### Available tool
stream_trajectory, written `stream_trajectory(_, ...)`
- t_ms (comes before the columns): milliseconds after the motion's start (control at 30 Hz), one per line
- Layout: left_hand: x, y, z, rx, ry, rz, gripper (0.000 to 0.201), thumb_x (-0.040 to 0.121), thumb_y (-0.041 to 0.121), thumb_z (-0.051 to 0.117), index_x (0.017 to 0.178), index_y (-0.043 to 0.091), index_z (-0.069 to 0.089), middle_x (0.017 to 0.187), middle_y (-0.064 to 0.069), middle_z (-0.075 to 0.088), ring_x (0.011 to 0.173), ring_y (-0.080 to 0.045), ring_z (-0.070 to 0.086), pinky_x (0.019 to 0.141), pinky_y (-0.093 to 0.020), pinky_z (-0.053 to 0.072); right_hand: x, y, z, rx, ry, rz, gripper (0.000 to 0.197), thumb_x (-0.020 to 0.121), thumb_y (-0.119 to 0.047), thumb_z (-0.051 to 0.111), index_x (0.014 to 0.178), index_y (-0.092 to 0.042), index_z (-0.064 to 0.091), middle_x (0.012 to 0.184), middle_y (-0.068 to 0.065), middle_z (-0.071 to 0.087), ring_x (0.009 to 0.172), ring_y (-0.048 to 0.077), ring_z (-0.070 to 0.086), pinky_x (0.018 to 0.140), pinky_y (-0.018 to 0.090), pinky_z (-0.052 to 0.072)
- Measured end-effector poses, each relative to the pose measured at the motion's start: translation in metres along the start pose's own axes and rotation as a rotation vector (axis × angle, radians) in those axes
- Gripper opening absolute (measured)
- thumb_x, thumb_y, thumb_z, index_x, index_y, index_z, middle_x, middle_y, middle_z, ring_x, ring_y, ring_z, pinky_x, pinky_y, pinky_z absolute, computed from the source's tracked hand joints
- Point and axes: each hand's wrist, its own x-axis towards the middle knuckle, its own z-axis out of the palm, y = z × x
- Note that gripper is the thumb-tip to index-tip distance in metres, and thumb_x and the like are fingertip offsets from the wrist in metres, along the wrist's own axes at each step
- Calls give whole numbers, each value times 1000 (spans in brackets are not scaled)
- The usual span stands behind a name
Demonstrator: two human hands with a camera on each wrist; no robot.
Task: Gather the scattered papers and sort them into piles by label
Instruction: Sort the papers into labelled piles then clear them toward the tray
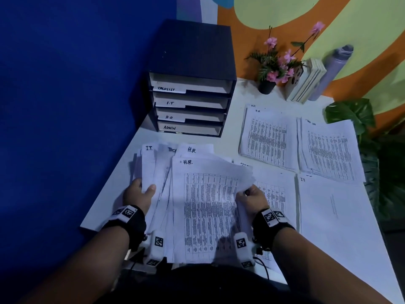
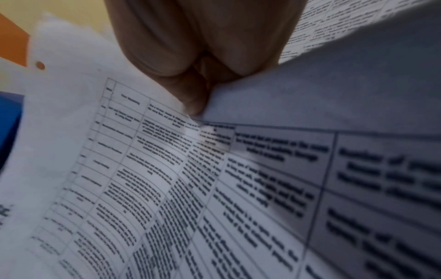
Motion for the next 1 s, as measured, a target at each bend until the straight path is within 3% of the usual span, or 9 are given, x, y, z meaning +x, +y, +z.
stream_trajectory(167,2,-4,-1,15,10,33,69,90,-6,51,147,28,32,141,-2,46,125,-24,49,102,-34,40,9,13,-4,-70,82,-1,20,90,-4,51,77,-18,52,68,1,57,64,20,53,58,27,47)
stream_trajectory(233,3,-4,2,145,-25,51,62,92,-3,49,147,24,37,148,-11,40,132,-29,42,108,-34,35,10,15,-6,-68,103,15,23,90,-3,50,72,-15,45,63,2,51,60,19,48,56,33,46)
stream_trajectory(400,8,-7,5,251,-92,-11,67,83,18,72,143,14,42,144,-14,44,132,-33,43,109,-39,36,11,14,-11,-96,117,8,33,90,0,48,66,-17,33,56,0,38,50,14,36,40,18,35)
stream_trajectory(467,9,-6,6,256,-53,35,54,80,8,70,131,11,54,132,-17,53,122,-34,52,101,-36,43,17,21,-10,-88,124,16,28,84,-9,51,65,-22,36,58,8,42,53,20,45,45,32,48)
stream_trajectory(533,7,-5,8,304,18,73,49,79,7,68,126,13,58,140,-18,40,128,-35,43,105,-37,40,36,45,-11,-49,95,36,18,74,-21,52,64,-26,37,63,15,45,57,23,50,50,48,52)
stream_trajectory(700,-6,20,17,349,67,216,43,90,38,59,130,24,57,156,1,13,140,-32,16,116,-48,22,21,15,-9,33,83,11,27,81,-12,53,67,-24,34,64,11,42,58,20,45,56,40,43)
stream_trajectory(833,-18,46,23,152,-143,345,38,95,36,49,125,14,60,140,-5,45,128,-24,43,107,-34,35,20,6,-7,90,66,-5,18,80,-14,54,69,-27,46,62,8,50,60,23,50,60,44,48)
stream_trajectory(900,-20,50,23,119,-244,263,25,96,23,52,116,11,61,117,-2,63,105,-19,58,88,-27,42,19,1,-7,134,67,-18,17,87,-9,54,76,-22,51,63,6,53,61,23,52,61,42,48)
stream_trajectory(1000,-17,44,21,55,-252,152,19,88,14,64,106,12,63,104,-1,69,96,-23,65,88,-32,49,15,-1,-7,181,45,-38,11,88,-20,61,94,-30,59,76,4,63,68,23,58,68,43,52)
